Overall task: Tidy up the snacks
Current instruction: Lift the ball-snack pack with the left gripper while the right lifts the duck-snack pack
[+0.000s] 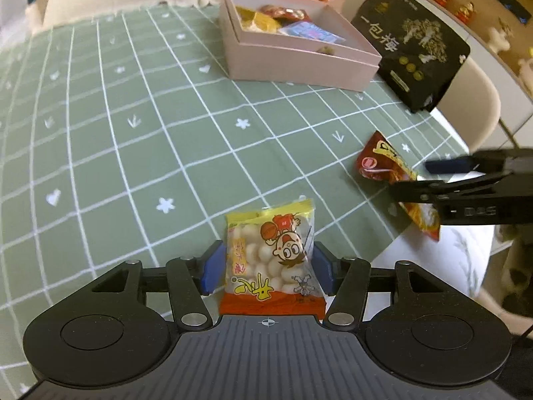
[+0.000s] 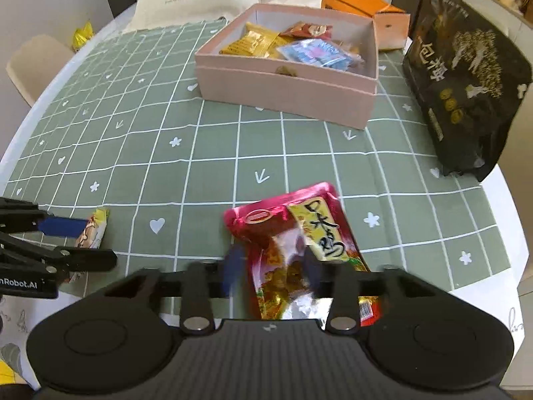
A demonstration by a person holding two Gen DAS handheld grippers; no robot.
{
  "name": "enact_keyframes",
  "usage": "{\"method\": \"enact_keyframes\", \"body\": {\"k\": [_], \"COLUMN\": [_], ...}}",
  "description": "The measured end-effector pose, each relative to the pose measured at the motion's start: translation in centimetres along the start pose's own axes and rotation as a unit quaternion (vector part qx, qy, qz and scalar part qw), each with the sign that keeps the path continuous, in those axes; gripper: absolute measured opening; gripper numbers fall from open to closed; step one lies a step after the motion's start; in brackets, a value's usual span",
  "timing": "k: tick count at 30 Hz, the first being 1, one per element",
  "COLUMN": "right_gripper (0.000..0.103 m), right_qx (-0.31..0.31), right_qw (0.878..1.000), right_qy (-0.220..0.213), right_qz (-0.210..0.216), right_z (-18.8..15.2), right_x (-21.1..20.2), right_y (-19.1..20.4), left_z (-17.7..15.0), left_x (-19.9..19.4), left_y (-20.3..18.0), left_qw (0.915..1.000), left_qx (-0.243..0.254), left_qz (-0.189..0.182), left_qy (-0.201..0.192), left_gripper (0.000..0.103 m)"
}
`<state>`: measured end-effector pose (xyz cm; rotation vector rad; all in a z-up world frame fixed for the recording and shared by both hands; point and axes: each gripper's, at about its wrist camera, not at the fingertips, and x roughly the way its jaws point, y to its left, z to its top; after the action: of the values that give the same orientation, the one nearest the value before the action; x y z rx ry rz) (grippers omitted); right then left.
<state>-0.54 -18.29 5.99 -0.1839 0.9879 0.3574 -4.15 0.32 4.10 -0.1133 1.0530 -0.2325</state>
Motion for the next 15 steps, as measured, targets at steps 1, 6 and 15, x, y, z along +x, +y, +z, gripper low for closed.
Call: {"method": "enact_keyframes", "body": {"k": [1, 6, 15], "right_gripper": [0.076, 0.077, 0.078], "right_qx": [-0.006, -0.044, -0.046], "right_qw": [1.0, 0.998, 0.999], "right_qy": [-0.01, -0.034, -0.021], "right_qz": [-0.005, -0.024, -0.002], "right_z": [-0.2, -1.3, -0.8], "right_x": [-0.3, -1.2, 1.0], "right_y": [0.0, -0.2, -2.7], "left_z": [0.0, 0.2, 1.0], "left_x": [0.1, 1.4, 1.4], "left_y": [0.0, -0.7, 0.6], "left_qw": [1.0, 0.9993, 0.9985], "left_qx": [0.002, 0.023, -0.048], "left_qz": [0.005, 0.028, 0.018], "left_qy": [0.002, 0.01, 0.021], "left_gripper": [0.061, 0.066, 0.058]}}
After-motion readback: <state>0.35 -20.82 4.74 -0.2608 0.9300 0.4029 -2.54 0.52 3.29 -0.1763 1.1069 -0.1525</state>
